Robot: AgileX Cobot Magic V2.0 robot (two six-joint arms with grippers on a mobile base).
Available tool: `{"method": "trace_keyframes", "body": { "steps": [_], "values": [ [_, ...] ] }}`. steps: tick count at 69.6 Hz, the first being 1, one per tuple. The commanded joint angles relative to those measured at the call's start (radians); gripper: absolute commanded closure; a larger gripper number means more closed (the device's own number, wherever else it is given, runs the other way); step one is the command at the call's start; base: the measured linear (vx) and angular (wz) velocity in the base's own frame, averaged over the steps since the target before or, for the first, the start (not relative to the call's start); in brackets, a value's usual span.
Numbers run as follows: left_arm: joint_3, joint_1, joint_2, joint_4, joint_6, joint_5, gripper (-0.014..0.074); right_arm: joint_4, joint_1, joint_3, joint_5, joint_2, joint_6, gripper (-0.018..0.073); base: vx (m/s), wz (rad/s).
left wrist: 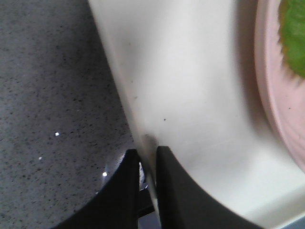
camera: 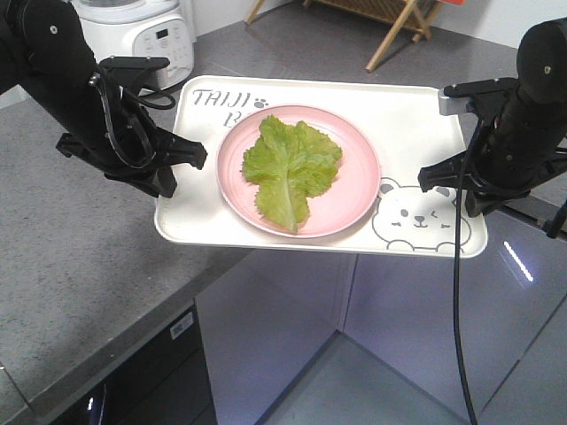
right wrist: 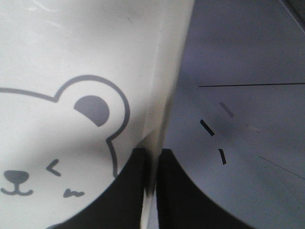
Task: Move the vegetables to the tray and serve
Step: 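Drive the base away from the counter while holding the tray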
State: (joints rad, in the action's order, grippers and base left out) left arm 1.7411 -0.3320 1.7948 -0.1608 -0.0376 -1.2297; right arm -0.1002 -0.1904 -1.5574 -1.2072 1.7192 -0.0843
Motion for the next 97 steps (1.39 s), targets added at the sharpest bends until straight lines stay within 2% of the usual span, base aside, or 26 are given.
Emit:
{"method": "trace_keyframes", "body": {
  "steps": [1, 97],
  "values": [
    [0.040, -0.023, -0.058, -0.149, 0.026, 0.082, 0.0602, 0.089, -0.017, -0.032, 0.068, -0.056, 0.036, 0.0569, -0.03, -0.22],
    [0.040, -0.023, -0.058, -0.149, 0.026, 0.082, 0.0602, 0.089, -0.017, -0.032, 0.068, -0.056, 0.036, 0.0569, -0.04, -0.25]
  ]
}}
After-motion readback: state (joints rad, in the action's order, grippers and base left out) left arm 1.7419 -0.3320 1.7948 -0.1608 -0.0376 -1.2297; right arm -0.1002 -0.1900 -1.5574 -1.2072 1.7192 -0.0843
